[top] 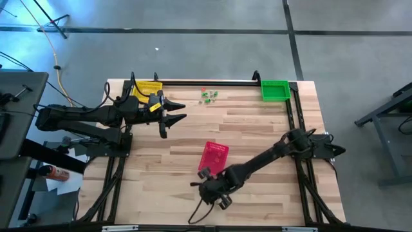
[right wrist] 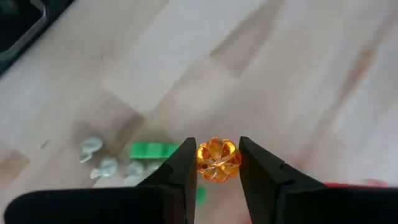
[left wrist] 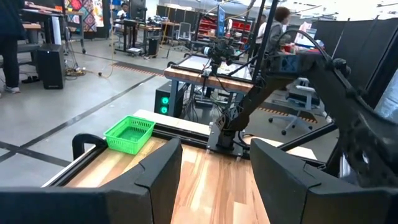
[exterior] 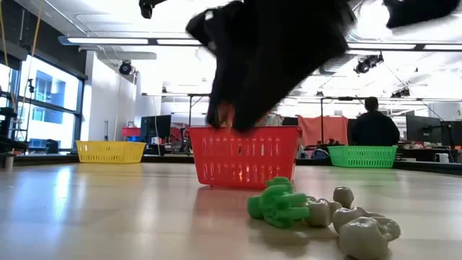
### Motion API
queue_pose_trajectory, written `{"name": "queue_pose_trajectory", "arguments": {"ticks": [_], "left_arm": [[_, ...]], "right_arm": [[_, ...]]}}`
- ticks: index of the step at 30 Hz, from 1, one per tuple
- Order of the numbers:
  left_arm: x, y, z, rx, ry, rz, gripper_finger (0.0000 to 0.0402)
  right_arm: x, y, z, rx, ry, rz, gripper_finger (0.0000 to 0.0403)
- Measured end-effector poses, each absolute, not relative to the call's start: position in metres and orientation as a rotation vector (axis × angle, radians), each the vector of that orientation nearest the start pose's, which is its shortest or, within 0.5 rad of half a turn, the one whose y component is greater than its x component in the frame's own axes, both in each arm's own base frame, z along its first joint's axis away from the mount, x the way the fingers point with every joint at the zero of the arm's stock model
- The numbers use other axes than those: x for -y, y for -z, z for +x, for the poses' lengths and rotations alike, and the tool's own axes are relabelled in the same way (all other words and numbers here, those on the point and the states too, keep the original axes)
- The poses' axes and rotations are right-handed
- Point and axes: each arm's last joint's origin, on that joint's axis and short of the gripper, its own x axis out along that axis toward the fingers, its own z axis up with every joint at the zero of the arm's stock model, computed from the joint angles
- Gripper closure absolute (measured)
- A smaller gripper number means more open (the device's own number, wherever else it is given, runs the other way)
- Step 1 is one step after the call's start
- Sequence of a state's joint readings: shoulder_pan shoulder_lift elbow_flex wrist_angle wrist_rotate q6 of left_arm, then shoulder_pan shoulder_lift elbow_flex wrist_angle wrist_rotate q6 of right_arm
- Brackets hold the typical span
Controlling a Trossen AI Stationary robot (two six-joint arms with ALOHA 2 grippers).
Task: Sort Halloween decoration
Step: Put the orange pumpkin toy into the red bin
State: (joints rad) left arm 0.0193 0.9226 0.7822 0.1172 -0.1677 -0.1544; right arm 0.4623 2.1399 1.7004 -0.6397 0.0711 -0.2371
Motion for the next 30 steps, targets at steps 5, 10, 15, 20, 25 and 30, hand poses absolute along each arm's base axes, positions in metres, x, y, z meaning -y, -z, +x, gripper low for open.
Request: {"name": "queue_pose_trajectory", "arguments": {"ticks": [5,10,15,20,25,30], "left_arm": [[-0.009,-0.337,0.208,-0.009,-0.188,-0.152,0.022],[-0.009,-0.337,0.208,-0.009,-0.188,-0.152,0.022],[-0.009,-0.337,0.208,-0.009,-0.188,-0.152,0.022],[-0.009,-0.337,0.208,-0.012,-0.189,-0.151,0.022],[-0.009,-0.336,0.208,-0.017,-0.189,-0.151,0.022],[-0.009,-0.336,0.208,-0.017,-0.189,-0.151,0.022]], "right_arm": [[-0.178,-0.239,0.405,-0.906,-0.426,-0.461,0.0318],[-0.149,-0.29,0.396,-0.795,-0.307,-0.452,0.0318],[-0.119,-0.335,0.382,-0.687,-0.193,-0.415,0.0318],[-0.092,-0.371,0.364,-0.607,-0.071,-0.263,0.0318],[-0.084,-0.388,0.347,-0.583,0.041,-0.155,0.0318],[-0.089,-0.382,0.332,-0.688,0.16,-0.152,0.0318]]}}
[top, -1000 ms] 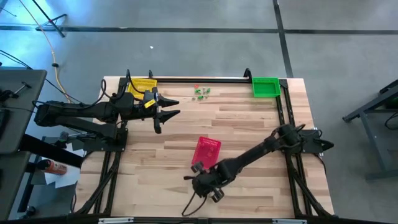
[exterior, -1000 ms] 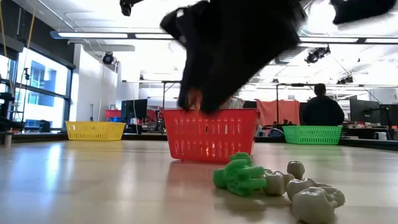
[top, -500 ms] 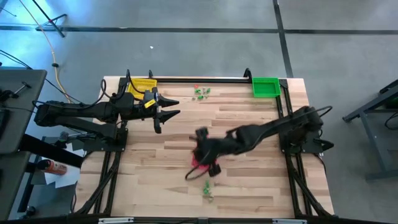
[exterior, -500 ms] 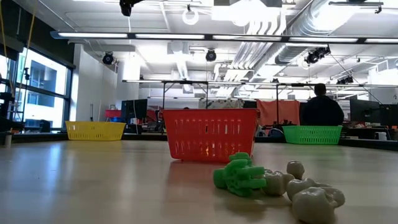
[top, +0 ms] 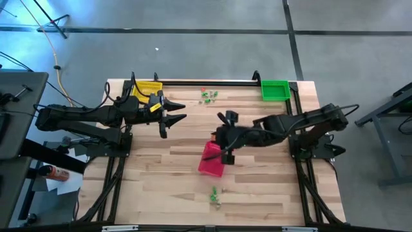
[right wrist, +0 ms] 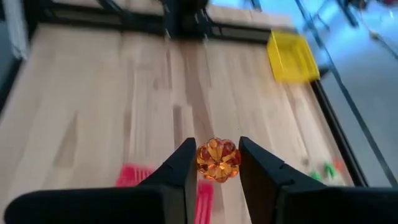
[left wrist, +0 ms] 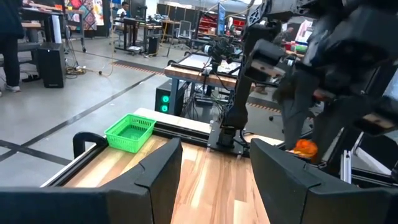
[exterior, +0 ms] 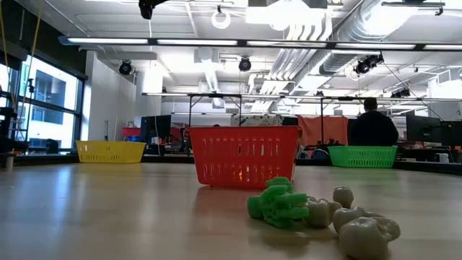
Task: Sort Halloween decoration
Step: Put the orange pumpkin toy into the red bin
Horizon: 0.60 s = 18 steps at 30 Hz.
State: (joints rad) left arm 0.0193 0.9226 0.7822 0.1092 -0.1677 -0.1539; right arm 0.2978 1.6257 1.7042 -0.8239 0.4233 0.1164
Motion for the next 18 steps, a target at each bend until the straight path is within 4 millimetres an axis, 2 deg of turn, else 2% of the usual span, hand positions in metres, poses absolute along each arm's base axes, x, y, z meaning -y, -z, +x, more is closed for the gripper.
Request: {"name": "queue_pose_trajectory", "arguments": {"ticks": [2,5,13,18], "left_arm": [[-0.009,-0.336,0.208,-0.017,-0.189,-0.151,0.022],[-0.009,-0.336,0.208,-0.018,-0.189,-0.151,0.022],[-0.009,-0.335,0.208,-0.025,-0.19,-0.15,0.022],[-0.009,-0.335,0.208,-0.025,-0.19,-0.15,0.022]], "right_arm": [[-0.094,-0.374,0.328,-0.721,0.182,-0.14,0.0318],[-0.104,-0.35,0.326,-0.724,0.199,-0.106,0.0318],[-0.119,-0.284,0.322,-0.545,0.158,0.074,0.0308],[-0.112,-0.267,0.323,-0.541,0.138,0.126,0.0307]]}}
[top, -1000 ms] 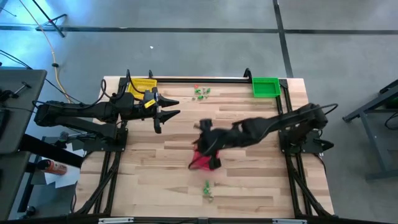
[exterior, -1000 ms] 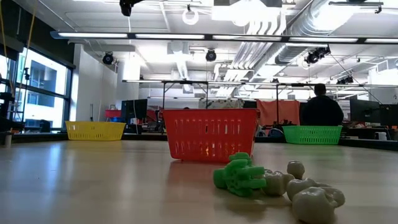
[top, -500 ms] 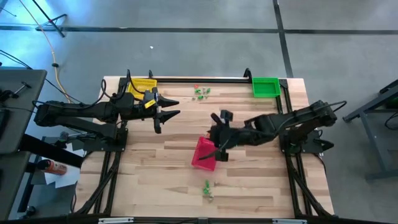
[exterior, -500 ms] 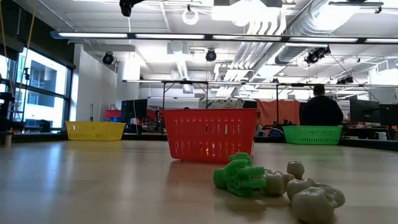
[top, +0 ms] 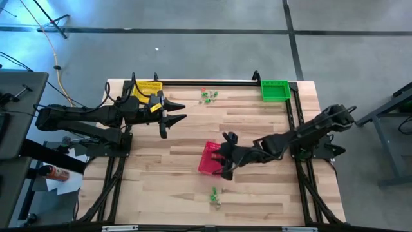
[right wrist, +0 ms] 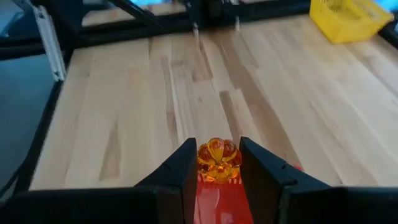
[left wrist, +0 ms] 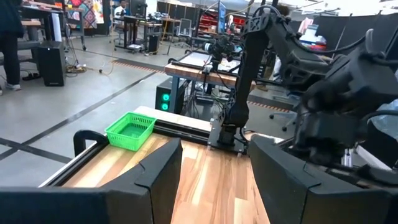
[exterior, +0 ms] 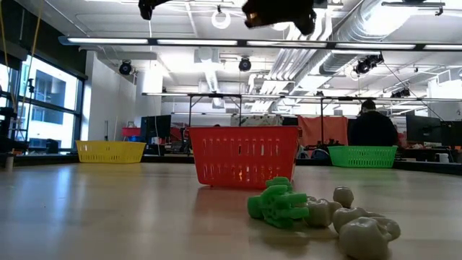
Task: Sort Halloween decoration
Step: Put the orange pumpkin toy into the red bin
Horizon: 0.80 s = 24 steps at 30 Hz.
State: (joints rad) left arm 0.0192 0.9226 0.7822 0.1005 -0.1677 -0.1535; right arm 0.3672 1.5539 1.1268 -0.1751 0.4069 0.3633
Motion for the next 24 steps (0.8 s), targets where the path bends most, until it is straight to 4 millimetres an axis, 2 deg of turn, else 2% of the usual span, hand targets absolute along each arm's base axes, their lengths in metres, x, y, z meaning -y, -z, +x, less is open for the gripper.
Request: {"name": "queue_pose_trajectory", "arguments": {"ticks": [6,13,19,24], "left_arm": [[-0.009,-0.335,0.208,-0.026,-0.189,-0.15,0.022],[-0.009,-0.335,0.208,-0.026,-0.19,-0.15,0.022],[-0.009,-0.335,0.208,-0.026,-0.19,-0.15,0.022],[-0.009,-0.335,0.208,-0.029,-0.19,-0.15,0.022]], "right_arm": [[-0.098,-0.277,0.33,-0.527,0.135,0.174,0.0306],[-0.058,-0.279,0.338,-0.692,0.076,0.294,0.0306],[-0.048,-0.263,0.344,-0.783,0.028,0.333,0.0306],[-0.052,-0.235,0.356,-0.861,0.022,0.297,0.0306]]}}
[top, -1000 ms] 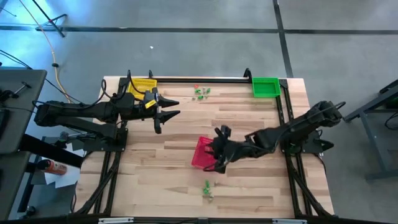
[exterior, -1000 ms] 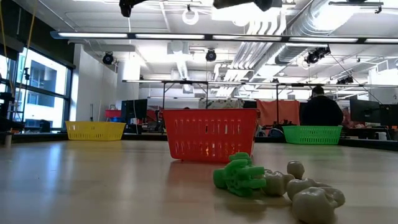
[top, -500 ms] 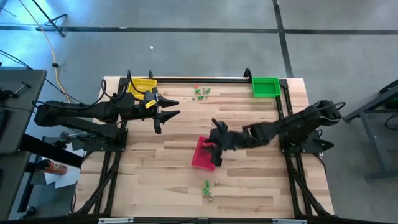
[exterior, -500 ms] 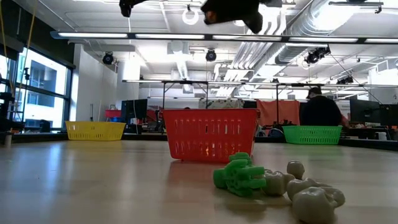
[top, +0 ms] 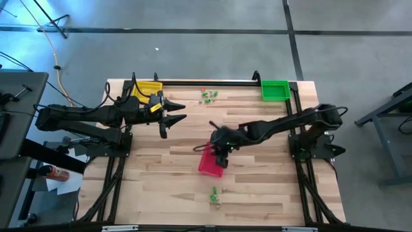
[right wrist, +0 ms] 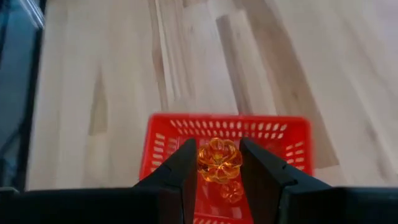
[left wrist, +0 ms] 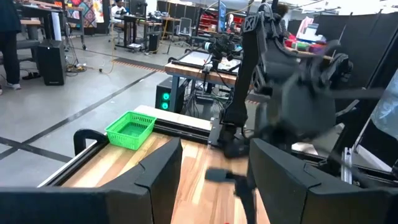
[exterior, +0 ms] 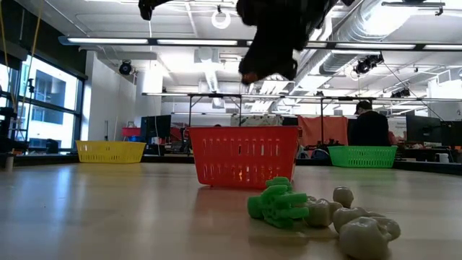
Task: Sort Halloween decoration
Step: Put the orange pumpkin toy into the red bin
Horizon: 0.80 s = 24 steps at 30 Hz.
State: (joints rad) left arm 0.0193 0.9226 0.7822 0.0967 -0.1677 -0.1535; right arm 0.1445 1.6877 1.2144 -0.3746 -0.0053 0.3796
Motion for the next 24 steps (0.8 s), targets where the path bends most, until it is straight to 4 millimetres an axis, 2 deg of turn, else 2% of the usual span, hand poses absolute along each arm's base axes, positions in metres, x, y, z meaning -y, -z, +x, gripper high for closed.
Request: {"name": "queue_pose_trajectory", "arguments": {"ticks": [7,15,24], "left_arm": [[-0.009,-0.335,0.208,-0.029,-0.19,-0.15,0.022],[-0.009,-0.335,0.208,-0.029,-0.19,-0.15,0.022],[-0.009,-0.335,0.208,-0.029,-0.19,-0.15,0.022]], "right_arm": [[-0.051,-0.19,0.371,-0.982,0.054,0.215,0.0306],[-0.053,-0.148,0.381,-1.074,0.049,0.174,0.0307],[-0.054,-0.141,0.383,-1.07,0.036,0.18,0.0294]]}}
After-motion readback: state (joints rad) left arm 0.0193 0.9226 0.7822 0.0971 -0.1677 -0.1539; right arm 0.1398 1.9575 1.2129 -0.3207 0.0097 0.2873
